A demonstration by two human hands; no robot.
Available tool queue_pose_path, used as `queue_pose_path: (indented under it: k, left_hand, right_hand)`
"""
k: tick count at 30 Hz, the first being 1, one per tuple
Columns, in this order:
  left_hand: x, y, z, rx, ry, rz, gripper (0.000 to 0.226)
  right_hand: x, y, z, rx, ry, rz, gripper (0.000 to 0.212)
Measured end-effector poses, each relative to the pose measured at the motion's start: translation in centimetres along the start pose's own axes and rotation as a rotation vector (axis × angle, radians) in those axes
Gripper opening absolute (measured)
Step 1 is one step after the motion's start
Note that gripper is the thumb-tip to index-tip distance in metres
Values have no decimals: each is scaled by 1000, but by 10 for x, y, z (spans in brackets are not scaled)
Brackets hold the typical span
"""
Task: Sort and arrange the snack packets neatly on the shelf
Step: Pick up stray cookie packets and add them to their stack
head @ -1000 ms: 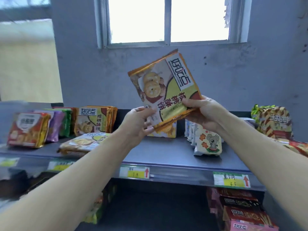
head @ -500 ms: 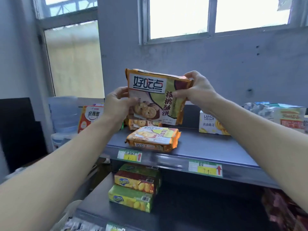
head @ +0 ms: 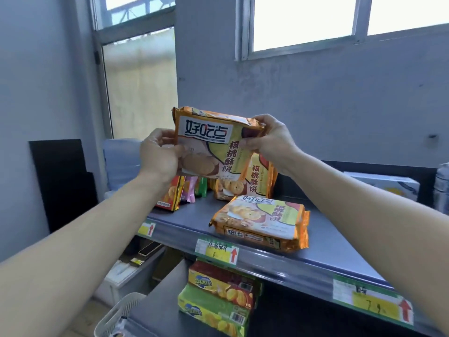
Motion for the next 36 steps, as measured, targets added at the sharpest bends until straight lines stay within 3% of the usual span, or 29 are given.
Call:
queue_pose_path:
  k: [11, 16, 24, 36]
  left_hand:
    - [-27, -9, -45, -297, -18, 23, 18]
    - [-25, -1, -66, -321, -63, -32, 27]
    - [-25, 33, -94, -274, -178, -176, 17]
    - [-40, 62, -129, -164, -348, -253, 17]
  right_hand:
    - [-44, 55, 69, 87, 166, -206, 47]
    - [-38, 50, 81, 153, 204, -240, 33]
    - [-32, 15, 92, 273, 266, -131, 30]
    - [-23, -6, 89, 381, 345, -18, 26]
Point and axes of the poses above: each hand's wrist, its own x-axis away from the middle knuckle, its own y-axis out of the palm, z = x × y, the point moved 7 cm from there along -x, towards the middle knuckle, and after that the axes turned 5 degrees about x, right-handed, at the moved point
